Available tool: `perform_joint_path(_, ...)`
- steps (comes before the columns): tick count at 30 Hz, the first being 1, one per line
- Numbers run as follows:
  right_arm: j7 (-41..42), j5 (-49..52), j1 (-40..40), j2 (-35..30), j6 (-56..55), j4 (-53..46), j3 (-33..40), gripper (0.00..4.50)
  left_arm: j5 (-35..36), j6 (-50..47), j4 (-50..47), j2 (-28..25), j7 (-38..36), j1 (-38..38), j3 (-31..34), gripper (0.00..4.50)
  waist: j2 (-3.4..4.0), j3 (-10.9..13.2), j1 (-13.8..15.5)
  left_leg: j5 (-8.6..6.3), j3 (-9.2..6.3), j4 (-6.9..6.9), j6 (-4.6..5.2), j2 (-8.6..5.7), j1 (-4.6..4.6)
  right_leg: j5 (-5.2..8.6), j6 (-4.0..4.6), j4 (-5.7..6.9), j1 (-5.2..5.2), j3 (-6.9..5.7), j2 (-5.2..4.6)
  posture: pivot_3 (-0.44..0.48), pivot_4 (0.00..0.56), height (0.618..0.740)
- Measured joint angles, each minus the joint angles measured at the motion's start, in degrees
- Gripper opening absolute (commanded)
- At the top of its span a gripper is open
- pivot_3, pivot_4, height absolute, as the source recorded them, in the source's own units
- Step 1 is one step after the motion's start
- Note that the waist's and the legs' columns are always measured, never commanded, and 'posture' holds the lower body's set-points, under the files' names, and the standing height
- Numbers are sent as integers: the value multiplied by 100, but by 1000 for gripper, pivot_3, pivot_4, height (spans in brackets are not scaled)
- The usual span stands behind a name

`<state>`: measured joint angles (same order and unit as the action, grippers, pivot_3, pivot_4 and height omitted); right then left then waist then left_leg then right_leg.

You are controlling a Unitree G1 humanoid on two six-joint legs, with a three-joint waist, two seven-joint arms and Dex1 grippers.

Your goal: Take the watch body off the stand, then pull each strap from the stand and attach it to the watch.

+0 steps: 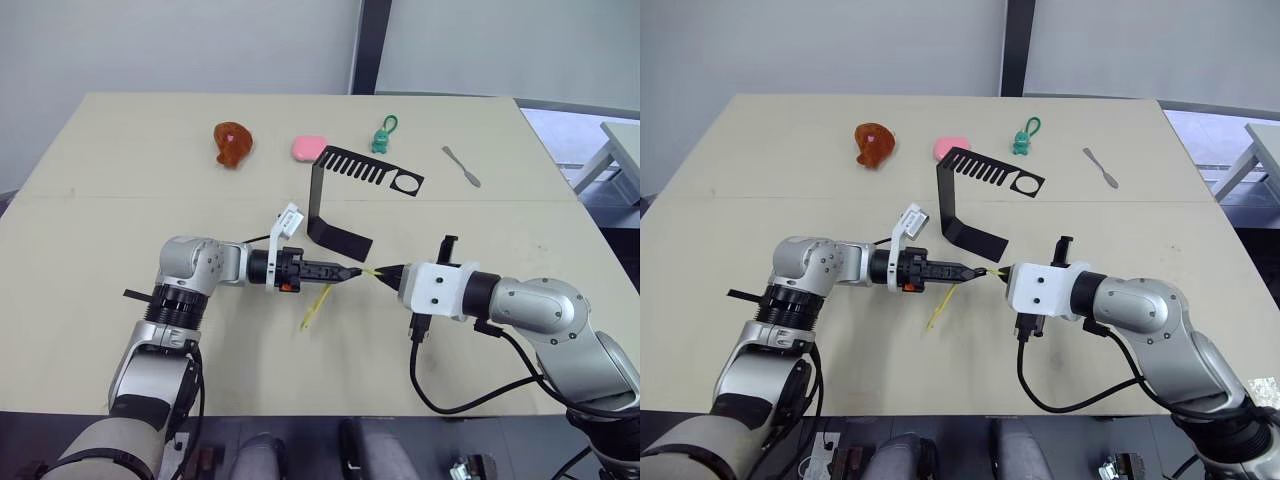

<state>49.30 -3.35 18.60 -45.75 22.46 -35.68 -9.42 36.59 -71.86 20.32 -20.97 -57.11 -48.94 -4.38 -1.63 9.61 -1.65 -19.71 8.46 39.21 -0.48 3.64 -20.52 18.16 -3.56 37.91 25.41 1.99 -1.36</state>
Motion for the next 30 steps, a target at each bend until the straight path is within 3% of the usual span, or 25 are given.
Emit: perform_joint_path(30, 0, -5, 0, -4, 6, 0, 0, 0, 16, -82, 55, 20, 0, -34, 53, 1592, 0, 0, 1, 0, 0, 0, 0, 0, 0, 0, 0, 0, 0, 0, 0, 0, 150, 740)
